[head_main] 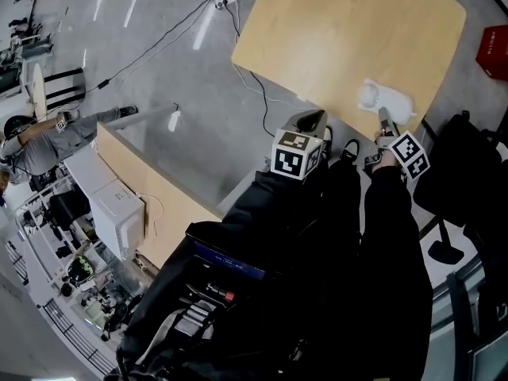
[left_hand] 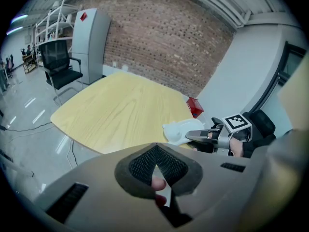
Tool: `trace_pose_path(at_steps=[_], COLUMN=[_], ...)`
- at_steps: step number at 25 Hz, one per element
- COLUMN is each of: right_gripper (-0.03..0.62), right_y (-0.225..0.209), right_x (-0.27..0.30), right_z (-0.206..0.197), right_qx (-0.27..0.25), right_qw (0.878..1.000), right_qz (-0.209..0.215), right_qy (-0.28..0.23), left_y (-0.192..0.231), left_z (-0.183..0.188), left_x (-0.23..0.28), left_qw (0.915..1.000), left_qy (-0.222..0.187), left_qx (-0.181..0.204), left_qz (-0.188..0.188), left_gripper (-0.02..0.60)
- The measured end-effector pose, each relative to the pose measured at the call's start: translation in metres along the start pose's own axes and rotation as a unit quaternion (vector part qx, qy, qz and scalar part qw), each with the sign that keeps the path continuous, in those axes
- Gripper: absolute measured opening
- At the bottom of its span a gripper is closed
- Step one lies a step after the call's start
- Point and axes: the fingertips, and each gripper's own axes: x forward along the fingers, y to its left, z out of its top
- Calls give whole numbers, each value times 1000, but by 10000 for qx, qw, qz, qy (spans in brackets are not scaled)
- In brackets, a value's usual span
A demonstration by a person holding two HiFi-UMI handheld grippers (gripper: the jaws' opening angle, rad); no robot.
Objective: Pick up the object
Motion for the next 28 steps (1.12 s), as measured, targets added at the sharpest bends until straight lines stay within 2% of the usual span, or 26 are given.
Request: trace_pose_path(at_steps=[4, 10, 14, 16, 20, 24, 28], right_gripper=[141, 127, 126, 126, 126, 126, 126], right_y=[6, 22, 39, 53, 89, 134, 174], right_x=[-4, -14, -33, -48, -87, -134, -184], right_z=[8, 21, 36, 47, 69, 84, 97], right_qx=[-223, -1123, -1554, -1887, -2741, -3640, -4218], right_qw=[9996, 9929, 9852, 9776, 9512, 9133, 8781], right_qz=[13, -102, -35, -16, -2, 47, 34], right_qy=[-183, -374, -722, -932, -1419, -1827, -2258], left_y=[1, -3, -8, -14, -31, -51, -75], left_z=[2, 10, 22, 34, 66, 98, 128], left_x=[-1, -6, -14, -22, -42, -72, -105], left_qw=[10000, 9999, 9995, 9988, 9954, 9897, 9814], left_qy=[-13, -94, -250, -427, -859, -1293, -1748], left_qx=[4, 79, 179, 232, 416, 584, 751], left_qz=[19, 1, -12, -22, -92, -176, -244], left_gripper=[-5, -5, -5, -5, -5, -5, -5])
